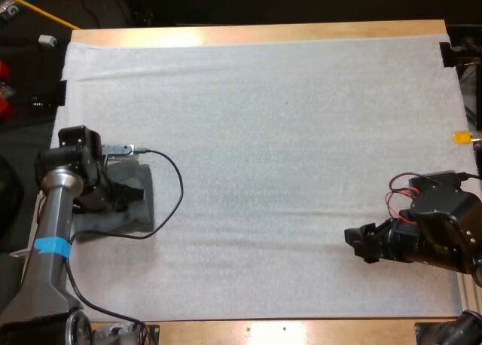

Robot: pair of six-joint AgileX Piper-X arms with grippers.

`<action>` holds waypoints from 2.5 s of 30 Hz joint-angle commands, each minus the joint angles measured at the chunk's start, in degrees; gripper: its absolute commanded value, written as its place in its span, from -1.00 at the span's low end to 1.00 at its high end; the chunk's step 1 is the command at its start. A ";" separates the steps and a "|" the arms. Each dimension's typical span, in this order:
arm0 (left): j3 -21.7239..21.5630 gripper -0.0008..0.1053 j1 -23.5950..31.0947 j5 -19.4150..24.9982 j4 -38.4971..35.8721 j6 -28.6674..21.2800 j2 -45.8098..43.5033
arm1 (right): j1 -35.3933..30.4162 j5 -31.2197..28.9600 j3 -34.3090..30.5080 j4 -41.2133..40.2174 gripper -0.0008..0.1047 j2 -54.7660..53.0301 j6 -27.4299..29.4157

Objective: Pick towel from pile, fold and stack

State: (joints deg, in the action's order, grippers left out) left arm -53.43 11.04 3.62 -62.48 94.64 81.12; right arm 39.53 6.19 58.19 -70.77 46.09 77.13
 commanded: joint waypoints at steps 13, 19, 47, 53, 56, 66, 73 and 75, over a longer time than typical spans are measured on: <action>5.49 0.06 1.19 -6.05 4.02 1.92 5.37 | 0.09 2.22 0.29 0.40 0.42 0.02 0.28; 4.64 0.06 1.19 -6.04 3.99 1.92 5.57 | 0.09 2.22 0.29 0.57 0.42 0.02 0.28; -2.77 0.06 1.19 -7.35 10.58 4.45 14.66 | 0.09 2.22 0.29 5.87 0.42 0.02 0.28; -5.51 0.06 1.19 -12.06 7.89 4.06 13.35 | 0.09 2.22 0.29 7.33 0.42 0.02 0.28; -7.84 0.06 1.19 -13.56 6.67 4.06 11.08 | 0.09 2.22 0.29 9.09 0.42 0.02 0.28; -11.73 0.06 1.19 -13.67 5.70 4.06 -2.58 | 0.09 2.22 0.29 14.80 0.42 0.02 0.28; -11.72 0.06 1.19 -13.67 3.08 4.06 -12.27 | -0.27 1.36 0.29 18.95 0.42 0.02 2.22; -11.72 0.06 1.19 -13.72 2.04 4.06 -14.41 | -1.41 1.13 0.29 20.19 0.42 0.57 2.64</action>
State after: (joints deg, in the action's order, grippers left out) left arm -64.91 12.26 -9.74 -59.87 98.53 66.97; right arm 38.41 7.59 58.19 -51.34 46.40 78.88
